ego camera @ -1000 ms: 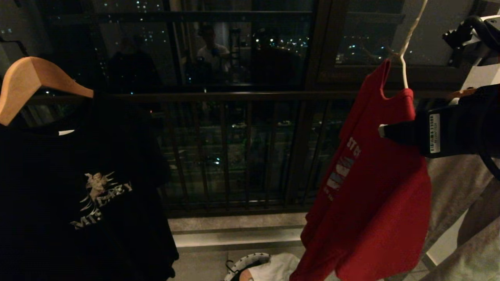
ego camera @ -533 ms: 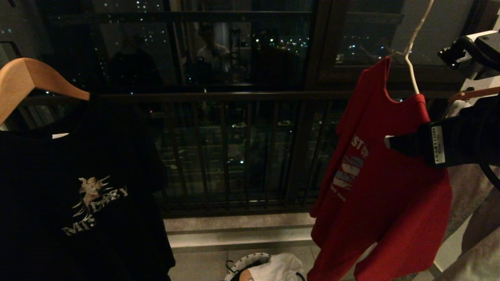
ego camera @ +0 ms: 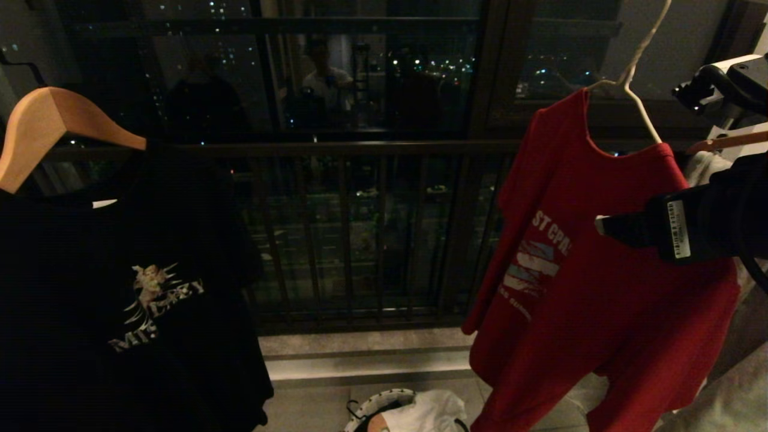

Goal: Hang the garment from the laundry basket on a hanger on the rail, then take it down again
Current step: Take the clothes off the clothes rack

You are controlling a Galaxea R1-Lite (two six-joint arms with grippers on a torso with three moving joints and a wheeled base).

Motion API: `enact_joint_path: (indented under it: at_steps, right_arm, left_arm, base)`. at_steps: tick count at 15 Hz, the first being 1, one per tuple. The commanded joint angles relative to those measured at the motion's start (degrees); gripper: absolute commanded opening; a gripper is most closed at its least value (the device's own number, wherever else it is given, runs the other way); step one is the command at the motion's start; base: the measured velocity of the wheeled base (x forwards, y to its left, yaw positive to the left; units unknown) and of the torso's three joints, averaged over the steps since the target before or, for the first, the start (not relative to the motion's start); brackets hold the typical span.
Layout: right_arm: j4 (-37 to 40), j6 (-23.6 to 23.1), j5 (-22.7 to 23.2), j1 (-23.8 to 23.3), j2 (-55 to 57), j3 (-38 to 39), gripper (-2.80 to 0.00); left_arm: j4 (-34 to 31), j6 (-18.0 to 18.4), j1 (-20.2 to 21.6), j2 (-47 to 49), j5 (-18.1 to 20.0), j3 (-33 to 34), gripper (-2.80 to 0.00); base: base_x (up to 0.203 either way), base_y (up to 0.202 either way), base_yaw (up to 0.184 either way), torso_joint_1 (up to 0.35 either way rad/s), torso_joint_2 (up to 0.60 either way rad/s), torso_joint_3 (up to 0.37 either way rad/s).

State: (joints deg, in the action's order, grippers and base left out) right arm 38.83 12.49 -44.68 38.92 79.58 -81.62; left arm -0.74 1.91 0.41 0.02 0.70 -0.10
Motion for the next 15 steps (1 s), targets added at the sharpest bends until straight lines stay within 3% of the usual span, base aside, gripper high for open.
enact_joint_path:
  at_steps: [1, 7, 15]
  right_arm:
    - [0.04, -0.4, -0.22, -0.29, 0.24, -0.3, 0.0]
    - [-0.26, -0.97, 4.0, -2.7, 0.58, -0.3, 0.0]
    - [-0.33, -1.68, 6.29, -4.13, 1.76, -2.58, 0.0]
  left_arm:
    - [0.0, 0.02, 0.02, -0.11, 0.01, 0.01, -2.8]
    - [0.04, 0.02, 0.02, -0.11, 0.01, 0.01, -2.8]
    - [0.04, 0.02, 0.02, -0.11, 0.01, 0.01, -2.8]
  base:
    - [0.0, 0.0, 0.0, 0.0, 0.0, 0.0]
    - [0.0, 0.0, 0.0, 0.0, 0.0, 0.0]
    - [0.0, 0.0, 0.0, 0.0, 0.0, 0.0]
